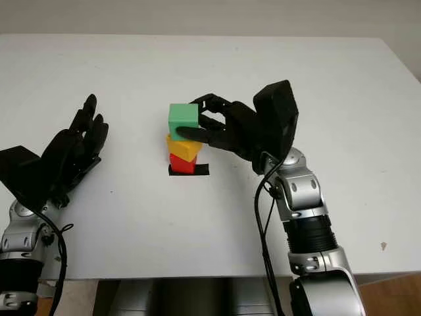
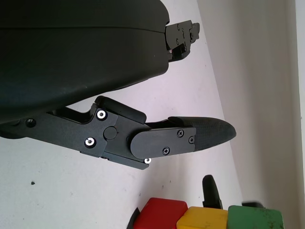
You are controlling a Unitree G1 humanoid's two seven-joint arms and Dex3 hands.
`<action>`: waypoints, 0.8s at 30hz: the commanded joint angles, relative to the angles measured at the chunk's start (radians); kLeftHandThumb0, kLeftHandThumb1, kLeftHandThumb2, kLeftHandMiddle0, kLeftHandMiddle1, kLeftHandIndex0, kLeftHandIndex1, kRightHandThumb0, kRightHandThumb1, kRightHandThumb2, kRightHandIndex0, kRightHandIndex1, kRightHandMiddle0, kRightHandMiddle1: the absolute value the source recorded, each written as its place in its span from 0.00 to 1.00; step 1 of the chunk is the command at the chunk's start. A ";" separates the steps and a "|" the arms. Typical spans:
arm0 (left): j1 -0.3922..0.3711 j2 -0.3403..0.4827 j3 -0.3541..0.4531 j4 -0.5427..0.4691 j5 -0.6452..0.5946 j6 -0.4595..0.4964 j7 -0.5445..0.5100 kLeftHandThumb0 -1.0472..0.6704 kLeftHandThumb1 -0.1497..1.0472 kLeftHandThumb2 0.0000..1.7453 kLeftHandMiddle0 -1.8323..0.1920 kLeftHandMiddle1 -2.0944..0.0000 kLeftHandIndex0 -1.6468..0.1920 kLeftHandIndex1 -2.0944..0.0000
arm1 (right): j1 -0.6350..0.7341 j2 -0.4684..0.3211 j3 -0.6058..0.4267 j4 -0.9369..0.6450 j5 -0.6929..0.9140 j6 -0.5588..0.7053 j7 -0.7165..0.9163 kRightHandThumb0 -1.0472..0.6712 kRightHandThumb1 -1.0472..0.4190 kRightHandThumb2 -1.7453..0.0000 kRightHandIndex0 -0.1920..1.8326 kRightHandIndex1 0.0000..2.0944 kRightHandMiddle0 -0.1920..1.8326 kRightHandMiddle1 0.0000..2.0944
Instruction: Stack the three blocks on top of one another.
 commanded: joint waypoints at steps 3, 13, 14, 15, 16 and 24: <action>0.010 0.008 -0.002 -0.012 0.004 -0.006 0.003 0.18 1.00 0.28 1.00 1.00 1.00 1.00 | 0.016 -0.007 -0.014 -0.042 0.033 0.021 0.018 0.22 0.10 0.97 0.06 0.02 0.04 0.24; 0.010 0.010 -0.003 -0.010 0.009 -0.002 0.006 0.17 1.00 0.28 1.00 1.00 1.00 1.00 | 0.026 -0.050 -0.007 -0.042 0.083 -0.046 0.152 0.13 0.11 0.97 0.00 0.00 0.00 0.00; 0.010 0.010 -0.003 -0.010 0.008 -0.003 0.006 0.17 1.00 0.28 1.00 1.00 1.00 1.00 | 0.027 -0.050 -0.008 -0.040 0.086 -0.052 0.162 0.13 0.11 0.97 0.00 0.00 0.00 0.00; 0.010 0.009 -0.003 -0.011 0.006 -0.002 0.005 0.18 1.00 0.29 1.00 1.00 1.00 1.00 | 0.029 -0.054 -0.007 -0.042 0.087 -0.054 0.172 0.13 0.12 0.97 0.00 0.00 0.00 0.00; 0.010 0.009 -0.002 -0.012 0.005 -0.002 0.004 0.18 1.00 0.29 1.00 1.00 1.00 1.00 | 0.029 -0.056 -0.006 -0.042 0.087 -0.056 0.179 0.13 0.12 0.97 0.00 0.00 0.00 0.00; 0.012 0.004 -0.001 -0.013 0.005 -0.013 0.010 0.18 1.00 0.29 1.00 1.00 1.00 1.00 | 0.052 -0.059 -0.020 -0.039 0.053 -0.275 0.197 0.02 0.03 0.89 0.00 0.00 0.00 0.00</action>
